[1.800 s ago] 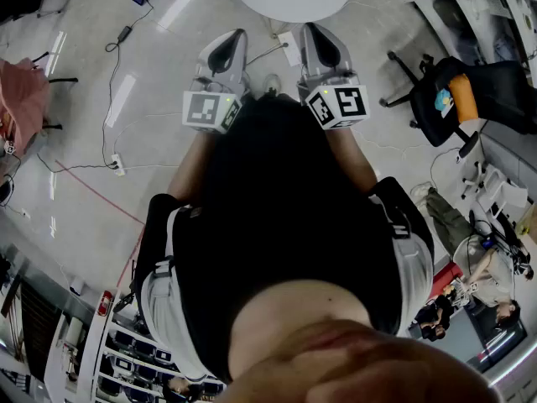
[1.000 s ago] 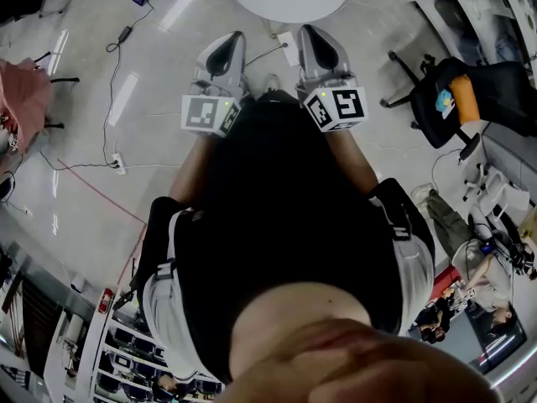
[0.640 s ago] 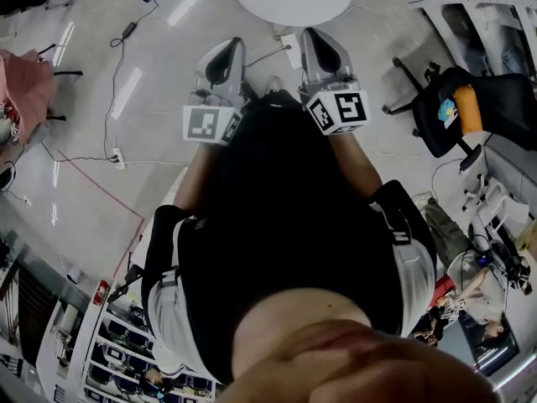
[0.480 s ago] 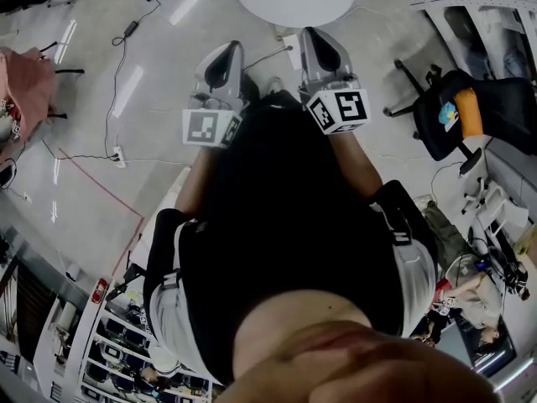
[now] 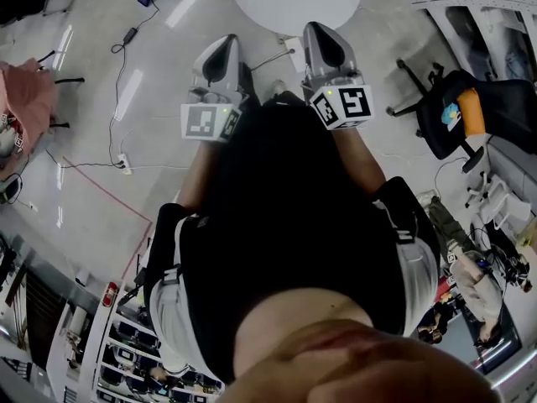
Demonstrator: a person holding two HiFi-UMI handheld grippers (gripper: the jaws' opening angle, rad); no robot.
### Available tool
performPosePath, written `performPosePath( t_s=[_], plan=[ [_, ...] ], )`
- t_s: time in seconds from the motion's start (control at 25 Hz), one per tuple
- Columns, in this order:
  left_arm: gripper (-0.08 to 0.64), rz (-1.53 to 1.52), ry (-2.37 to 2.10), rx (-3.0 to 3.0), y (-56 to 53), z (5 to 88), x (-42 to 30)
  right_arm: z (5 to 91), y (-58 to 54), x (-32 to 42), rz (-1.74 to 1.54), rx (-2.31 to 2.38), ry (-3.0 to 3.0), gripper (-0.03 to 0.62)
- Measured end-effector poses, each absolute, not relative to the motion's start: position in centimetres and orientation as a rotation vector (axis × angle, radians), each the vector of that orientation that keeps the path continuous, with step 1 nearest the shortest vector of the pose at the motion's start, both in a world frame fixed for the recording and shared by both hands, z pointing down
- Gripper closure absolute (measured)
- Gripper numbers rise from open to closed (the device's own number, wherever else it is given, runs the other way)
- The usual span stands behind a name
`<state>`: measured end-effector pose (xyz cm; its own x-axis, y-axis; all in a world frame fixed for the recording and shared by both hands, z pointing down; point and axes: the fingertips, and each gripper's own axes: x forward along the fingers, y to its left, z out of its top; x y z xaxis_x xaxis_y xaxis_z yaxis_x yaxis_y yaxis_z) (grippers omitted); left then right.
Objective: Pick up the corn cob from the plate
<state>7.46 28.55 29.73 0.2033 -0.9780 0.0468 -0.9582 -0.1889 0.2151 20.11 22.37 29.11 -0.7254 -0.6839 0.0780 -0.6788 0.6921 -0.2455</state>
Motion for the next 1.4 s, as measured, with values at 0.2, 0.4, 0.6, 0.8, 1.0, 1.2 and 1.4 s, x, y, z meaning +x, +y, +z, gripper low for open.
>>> performPosePath(
  t_s=[0.2, 0.4, 0.6, 0.8, 1.0, 1.2, 1.4],
  plan=[
    [0.558, -0.151, -1.807, 2.346, 23.8, 29.4, 5.3, 28.7, 18.8, 18.4, -0.389, -1.233, 2.830, 0.586],
    [0.558, -0.145, -1.750, 2.365, 19.5, 29.5, 2.7, 29.3, 15.0, 15.9, -0.404, -1.293, 2.810, 0.586],
    [0.558, -0.129, -1.697, 2.399, 16.6, 29.9, -0.2, 29.2, 12.3, 13.3, -0.409, -1.357, 2.782, 0.586],
    [0.558, -0.132, -1.655, 2.420, 14.2, 29.7, -2.4, 29.1, 10.3, 11.3, -0.408, -1.413, 2.761, 0.586],
    [0.558, -0.130, -1.602, 2.439, 12.1, 29.9, -4.6, 29.4, 8.3, 9.3, -0.419, -1.476, 2.731, 0.586],
    [0.558, -0.138, -1.538, 2.474, 9.8, 29.9, -6.6, 29.7, 6.5, 7.4, -0.421, -1.543, 2.700, 0.586],
    [0.558, -0.119, -1.442, 2.513, 7.7, 30.5, -7.9, 30.3, 5.0, 6.8, -0.431, -1.656, 2.657, 0.586]
  ],
)
